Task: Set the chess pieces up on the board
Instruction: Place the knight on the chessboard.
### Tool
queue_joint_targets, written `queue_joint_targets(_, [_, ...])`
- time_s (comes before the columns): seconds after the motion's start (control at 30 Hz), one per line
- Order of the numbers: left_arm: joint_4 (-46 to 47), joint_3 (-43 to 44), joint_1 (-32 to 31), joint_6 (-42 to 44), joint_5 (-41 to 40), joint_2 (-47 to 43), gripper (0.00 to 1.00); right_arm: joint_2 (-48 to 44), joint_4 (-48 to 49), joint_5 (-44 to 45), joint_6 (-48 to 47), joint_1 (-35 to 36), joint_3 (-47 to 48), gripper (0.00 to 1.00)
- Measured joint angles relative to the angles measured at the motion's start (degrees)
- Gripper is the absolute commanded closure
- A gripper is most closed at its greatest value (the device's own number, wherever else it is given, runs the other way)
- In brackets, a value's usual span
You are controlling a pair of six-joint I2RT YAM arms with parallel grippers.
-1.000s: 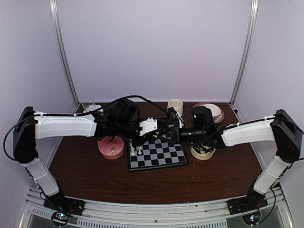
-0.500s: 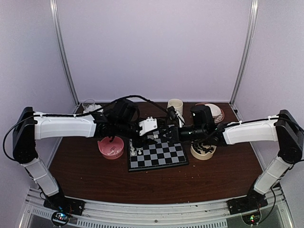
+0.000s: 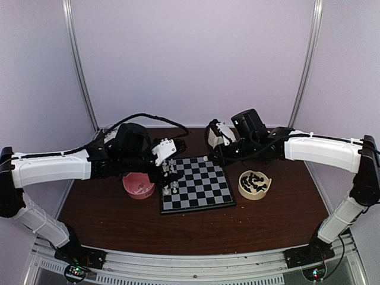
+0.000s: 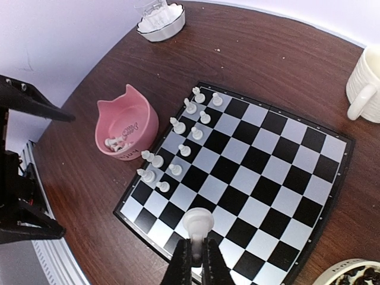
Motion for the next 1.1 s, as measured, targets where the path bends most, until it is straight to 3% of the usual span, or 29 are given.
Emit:
queue_joint_targets(0.43, [0.9, -6.2, 8.3, -27.1, -20.7, -7.1, 0.02, 15.1, -21.3, 10.6, -8.1, 6.5, 13.9, 1.0])
queue_joint_targets(0.63, [3.8, -16.5, 8.7, -32.3, -26.7, -11.8, 0.03, 19.3, -25.0, 12.1, -9.7, 8.4, 16.2, 1.0])
queue_joint_targets(1.1, [3.1, -17.1, 10.3, -40.2, -29.5, -13.0, 0.03, 26.0, -28.2, 13.4, -11.2, 9.6, 20.5, 1.0])
